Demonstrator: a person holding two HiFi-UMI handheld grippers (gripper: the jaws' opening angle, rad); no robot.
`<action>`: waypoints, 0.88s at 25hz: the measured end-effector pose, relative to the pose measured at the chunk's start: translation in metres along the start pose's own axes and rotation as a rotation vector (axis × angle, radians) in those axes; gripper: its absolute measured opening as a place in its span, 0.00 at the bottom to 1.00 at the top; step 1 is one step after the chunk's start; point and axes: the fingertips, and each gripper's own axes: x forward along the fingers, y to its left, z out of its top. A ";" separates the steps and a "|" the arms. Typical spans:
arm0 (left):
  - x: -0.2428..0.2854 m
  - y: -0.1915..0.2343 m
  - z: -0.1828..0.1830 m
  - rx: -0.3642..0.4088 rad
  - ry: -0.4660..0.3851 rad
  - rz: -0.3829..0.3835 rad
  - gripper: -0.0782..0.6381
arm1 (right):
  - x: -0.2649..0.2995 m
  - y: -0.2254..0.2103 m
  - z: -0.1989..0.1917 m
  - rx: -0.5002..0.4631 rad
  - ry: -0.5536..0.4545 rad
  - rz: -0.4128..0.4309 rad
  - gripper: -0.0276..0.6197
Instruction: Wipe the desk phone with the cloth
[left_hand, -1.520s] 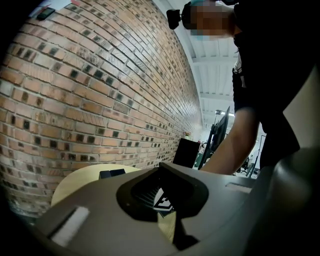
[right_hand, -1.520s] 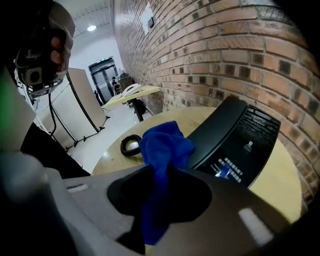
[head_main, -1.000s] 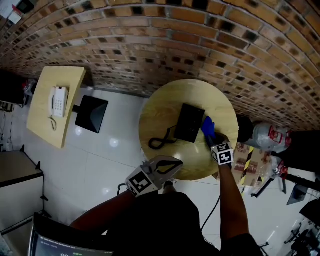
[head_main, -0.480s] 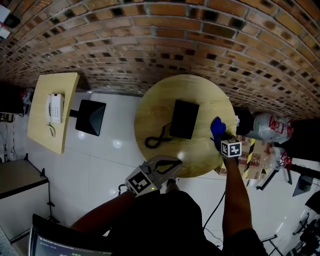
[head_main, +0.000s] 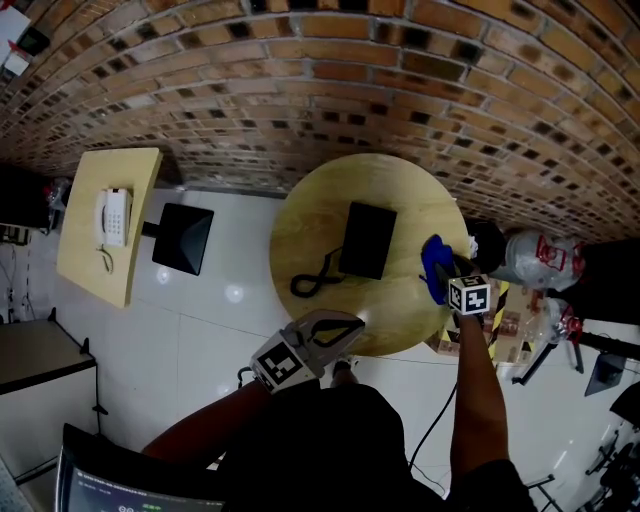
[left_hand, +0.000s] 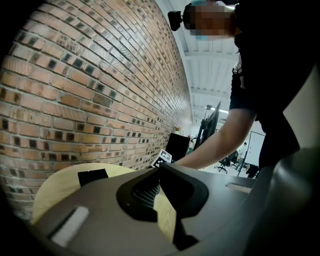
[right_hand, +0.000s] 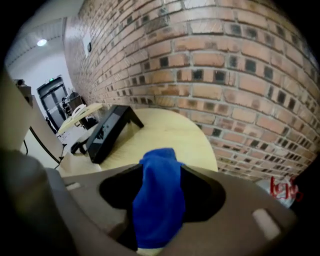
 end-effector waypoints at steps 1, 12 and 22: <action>-0.001 0.000 0.003 0.005 -0.005 0.005 0.09 | -0.009 0.002 0.015 -0.008 -0.045 0.002 0.39; -0.026 -0.010 0.061 0.071 -0.120 0.096 0.09 | -0.173 0.104 0.161 -0.113 -0.557 0.163 0.39; -0.046 -0.048 0.079 0.156 -0.171 0.118 0.09 | -0.282 0.245 0.157 -0.250 -0.810 0.407 0.24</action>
